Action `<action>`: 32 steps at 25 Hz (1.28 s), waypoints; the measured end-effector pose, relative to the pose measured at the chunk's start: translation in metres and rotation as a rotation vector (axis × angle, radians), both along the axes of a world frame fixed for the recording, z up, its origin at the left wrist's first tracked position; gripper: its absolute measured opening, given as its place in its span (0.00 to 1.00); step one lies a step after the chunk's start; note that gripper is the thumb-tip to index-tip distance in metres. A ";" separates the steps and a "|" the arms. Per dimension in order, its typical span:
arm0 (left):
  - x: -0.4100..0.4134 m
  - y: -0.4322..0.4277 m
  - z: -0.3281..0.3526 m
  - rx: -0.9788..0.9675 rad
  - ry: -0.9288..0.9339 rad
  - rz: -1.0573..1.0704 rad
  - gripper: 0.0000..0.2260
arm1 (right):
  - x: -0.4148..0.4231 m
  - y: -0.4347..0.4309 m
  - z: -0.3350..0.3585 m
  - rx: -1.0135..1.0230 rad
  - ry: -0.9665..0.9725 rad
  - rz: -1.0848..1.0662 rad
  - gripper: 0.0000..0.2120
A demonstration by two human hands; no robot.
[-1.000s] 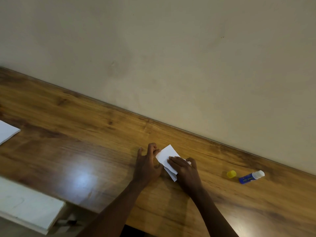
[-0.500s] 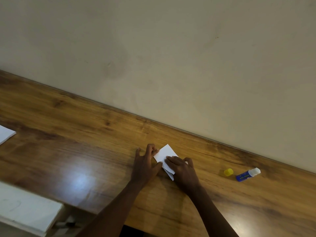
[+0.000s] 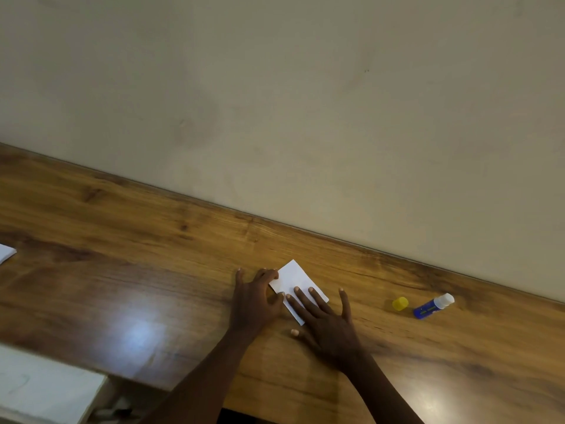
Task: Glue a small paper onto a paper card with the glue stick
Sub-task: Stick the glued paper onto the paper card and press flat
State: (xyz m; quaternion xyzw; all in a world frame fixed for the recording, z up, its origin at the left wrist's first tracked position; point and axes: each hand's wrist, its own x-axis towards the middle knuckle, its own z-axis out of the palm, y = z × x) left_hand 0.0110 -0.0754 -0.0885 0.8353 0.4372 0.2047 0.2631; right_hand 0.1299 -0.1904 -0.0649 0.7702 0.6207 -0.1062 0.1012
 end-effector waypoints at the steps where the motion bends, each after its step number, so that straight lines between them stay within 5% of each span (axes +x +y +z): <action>1: 0.000 0.000 0.000 0.014 0.003 -0.006 0.18 | 0.000 -0.002 -0.003 0.037 0.011 -0.007 0.26; 4: -0.001 0.000 -0.003 0.043 -0.005 -0.011 0.16 | -0.004 -0.005 -0.001 0.081 0.018 -0.058 0.24; 9: -0.001 0.003 -0.005 0.072 -0.031 -0.024 0.18 | -0.005 0.029 -0.009 0.283 0.311 -0.204 0.49; 19: 0.000 0.006 -0.010 0.055 -0.041 -0.006 0.16 | 0.020 0.055 0.007 0.168 0.160 -0.341 0.26; 28: 0.000 0.005 -0.008 0.075 -0.011 0.007 0.16 | 0.028 -0.003 -0.020 0.408 -0.258 -0.249 0.24; 32: 0.000 0.004 -0.007 0.064 -0.007 0.012 0.15 | 0.013 -0.015 -0.023 0.481 -0.301 -0.233 0.24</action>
